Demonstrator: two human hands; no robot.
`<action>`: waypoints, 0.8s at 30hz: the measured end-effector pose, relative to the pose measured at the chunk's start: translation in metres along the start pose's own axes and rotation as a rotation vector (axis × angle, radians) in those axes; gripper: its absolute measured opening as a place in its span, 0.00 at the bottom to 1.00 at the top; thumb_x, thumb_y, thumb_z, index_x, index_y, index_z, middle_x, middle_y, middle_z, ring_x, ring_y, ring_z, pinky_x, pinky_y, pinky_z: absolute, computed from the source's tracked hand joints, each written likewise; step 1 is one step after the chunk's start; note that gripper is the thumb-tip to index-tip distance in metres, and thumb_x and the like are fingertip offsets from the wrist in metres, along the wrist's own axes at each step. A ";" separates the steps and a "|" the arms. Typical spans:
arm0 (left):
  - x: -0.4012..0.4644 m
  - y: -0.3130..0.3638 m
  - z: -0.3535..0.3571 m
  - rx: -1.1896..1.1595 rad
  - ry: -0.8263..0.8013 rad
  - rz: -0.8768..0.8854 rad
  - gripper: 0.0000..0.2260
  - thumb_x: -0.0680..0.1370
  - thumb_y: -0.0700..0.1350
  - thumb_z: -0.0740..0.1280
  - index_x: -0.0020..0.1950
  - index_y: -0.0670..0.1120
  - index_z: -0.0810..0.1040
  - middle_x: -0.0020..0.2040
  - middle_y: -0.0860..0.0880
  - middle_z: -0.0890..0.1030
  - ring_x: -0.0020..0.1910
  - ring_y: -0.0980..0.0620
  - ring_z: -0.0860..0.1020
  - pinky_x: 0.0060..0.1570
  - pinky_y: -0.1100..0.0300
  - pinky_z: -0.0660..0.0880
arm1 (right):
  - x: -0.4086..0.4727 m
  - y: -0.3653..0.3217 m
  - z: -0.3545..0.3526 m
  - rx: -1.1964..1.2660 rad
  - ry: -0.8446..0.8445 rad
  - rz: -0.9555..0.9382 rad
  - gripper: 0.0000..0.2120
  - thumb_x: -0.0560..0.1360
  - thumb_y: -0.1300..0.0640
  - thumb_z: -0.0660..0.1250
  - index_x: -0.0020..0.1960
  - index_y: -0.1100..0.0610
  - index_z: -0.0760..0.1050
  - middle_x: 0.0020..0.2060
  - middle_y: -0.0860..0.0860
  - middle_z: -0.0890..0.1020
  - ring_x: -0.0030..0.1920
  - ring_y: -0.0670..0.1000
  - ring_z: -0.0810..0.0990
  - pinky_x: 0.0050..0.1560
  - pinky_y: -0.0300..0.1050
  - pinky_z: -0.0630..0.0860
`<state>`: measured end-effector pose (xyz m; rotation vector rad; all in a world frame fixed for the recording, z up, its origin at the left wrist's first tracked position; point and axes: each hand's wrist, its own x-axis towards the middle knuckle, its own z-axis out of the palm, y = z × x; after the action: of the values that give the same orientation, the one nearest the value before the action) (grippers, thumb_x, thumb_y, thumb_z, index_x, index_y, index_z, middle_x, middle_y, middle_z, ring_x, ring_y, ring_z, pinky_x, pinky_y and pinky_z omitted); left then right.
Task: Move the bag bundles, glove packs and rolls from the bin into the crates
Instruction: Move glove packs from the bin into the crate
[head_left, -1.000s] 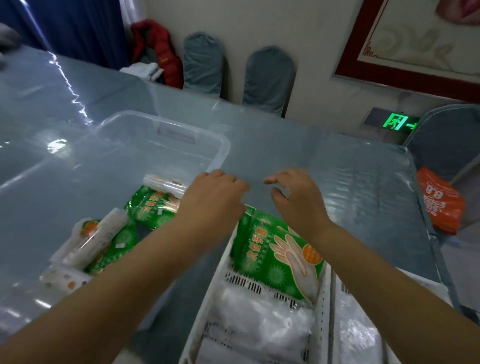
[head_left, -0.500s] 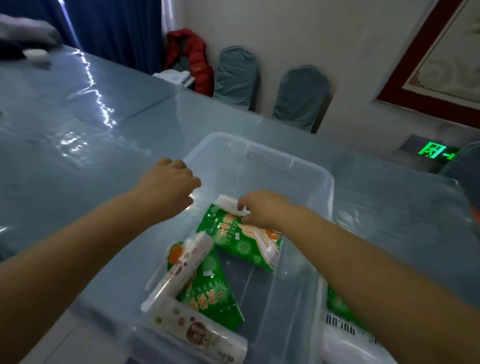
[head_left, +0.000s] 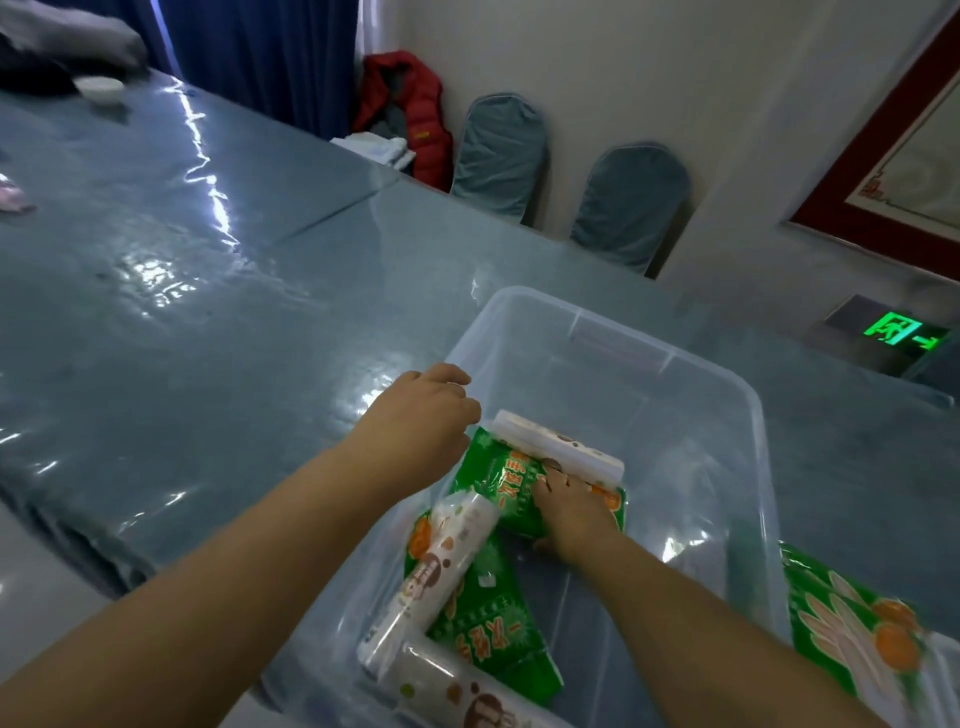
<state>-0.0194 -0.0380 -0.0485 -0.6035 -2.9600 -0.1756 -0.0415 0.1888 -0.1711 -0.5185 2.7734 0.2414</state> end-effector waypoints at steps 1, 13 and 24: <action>0.000 0.000 -0.001 -0.010 0.005 0.001 0.14 0.76 0.47 0.62 0.60 0.50 0.77 0.59 0.52 0.80 0.70 0.53 0.63 0.62 0.53 0.66 | 0.001 0.001 -0.001 -0.001 0.028 0.007 0.30 0.65 0.49 0.75 0.63 0.57 0.69 0.66 0.59 0.70 0.63 0.60 0.71 0.62 0.53 0.71; -0.005 0.008 -0.005 0.030 0.058 0.006 0.19 0.76 0.54 0.61 0.66 0.51 0.70 0.66 0.50 0.75 0.70 0.51 0.65 0.70 0.53 0.56 | -0.013 0.021 -0.090 0.109 0.232 0.128 0.12 0.74 0.52 0.60 0.53 0.56 0.74 0.50 0.58 0.81 0.49 0.60 0.78 0.41 0.46 0.71; 0.029 0.041 -0.058 -0.499 -0.011 -0.114 0.26 0.76 0.58 0.61 0.70 0.49 0.65 0.66 0.44 0.73 0.60 0.47 0.72 0.57 0.54 0.70 | -0.126 0.042 -0.146 -0.270 1.041 -0.299 0.08 0.74 0.60 0.64 0.40 0.56 0.80 0.35 0.52 0.83 0.33 0.53 0.80 0.31 0.43 0.75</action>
<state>-0.0247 0.0025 0.0161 -0.4787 -2.9631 -0.9406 0.0149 0.2359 0.0120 -1.4606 3.5715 0.3498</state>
